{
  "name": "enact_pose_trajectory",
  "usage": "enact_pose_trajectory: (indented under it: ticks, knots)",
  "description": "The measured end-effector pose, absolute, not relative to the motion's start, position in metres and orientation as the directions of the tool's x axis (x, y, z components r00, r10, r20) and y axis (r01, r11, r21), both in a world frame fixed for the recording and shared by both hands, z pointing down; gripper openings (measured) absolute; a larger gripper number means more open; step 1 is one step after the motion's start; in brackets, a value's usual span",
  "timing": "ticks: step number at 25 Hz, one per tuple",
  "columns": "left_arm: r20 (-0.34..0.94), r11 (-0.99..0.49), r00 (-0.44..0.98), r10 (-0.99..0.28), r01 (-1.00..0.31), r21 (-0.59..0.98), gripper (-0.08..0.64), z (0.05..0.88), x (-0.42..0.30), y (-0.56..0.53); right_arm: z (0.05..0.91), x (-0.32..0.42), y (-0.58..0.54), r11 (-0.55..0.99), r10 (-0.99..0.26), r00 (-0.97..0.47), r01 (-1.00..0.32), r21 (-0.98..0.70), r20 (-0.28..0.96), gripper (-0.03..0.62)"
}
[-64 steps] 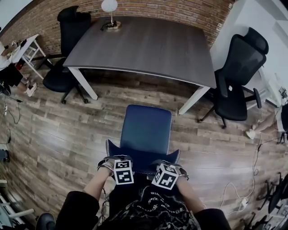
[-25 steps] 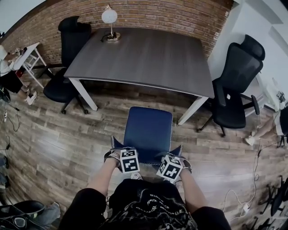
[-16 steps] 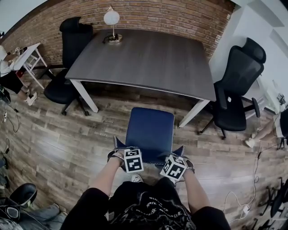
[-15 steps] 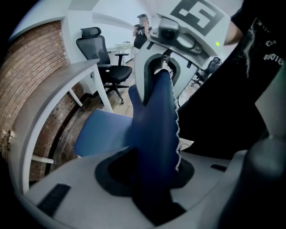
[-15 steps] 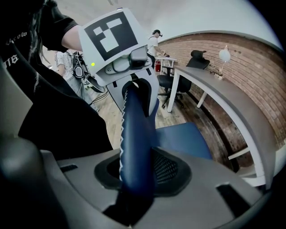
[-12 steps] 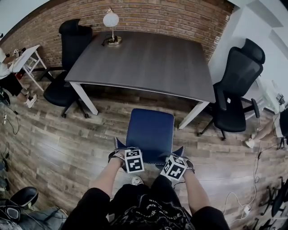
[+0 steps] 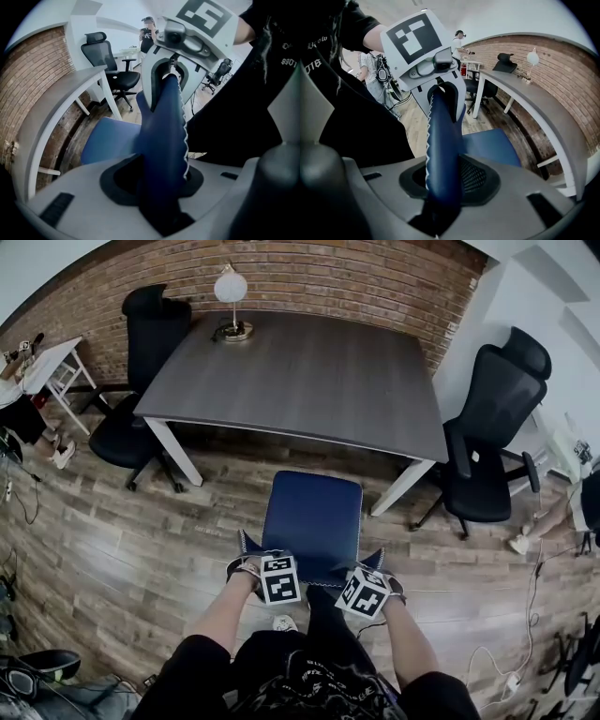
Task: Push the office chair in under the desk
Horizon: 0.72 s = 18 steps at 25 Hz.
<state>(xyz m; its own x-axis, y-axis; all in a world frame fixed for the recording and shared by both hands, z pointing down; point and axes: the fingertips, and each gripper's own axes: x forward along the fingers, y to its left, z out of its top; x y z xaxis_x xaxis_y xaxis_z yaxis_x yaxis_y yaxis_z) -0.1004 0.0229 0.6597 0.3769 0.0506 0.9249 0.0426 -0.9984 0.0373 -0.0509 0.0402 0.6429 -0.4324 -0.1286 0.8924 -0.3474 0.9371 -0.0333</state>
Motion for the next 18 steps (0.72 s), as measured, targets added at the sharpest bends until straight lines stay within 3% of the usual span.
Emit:
enact_pose_trajectory:
  ticks: [18]
  knots:
    - [0.92, -0.998, 0.39, 0.052, 0.055, 0.033, 0.137, 0.658, -0.082, -0.033, 0.642, -0.033, -0.015, 0.933, -0.129, -0.426, -0.359, -0.036, 0.896, 0.114]
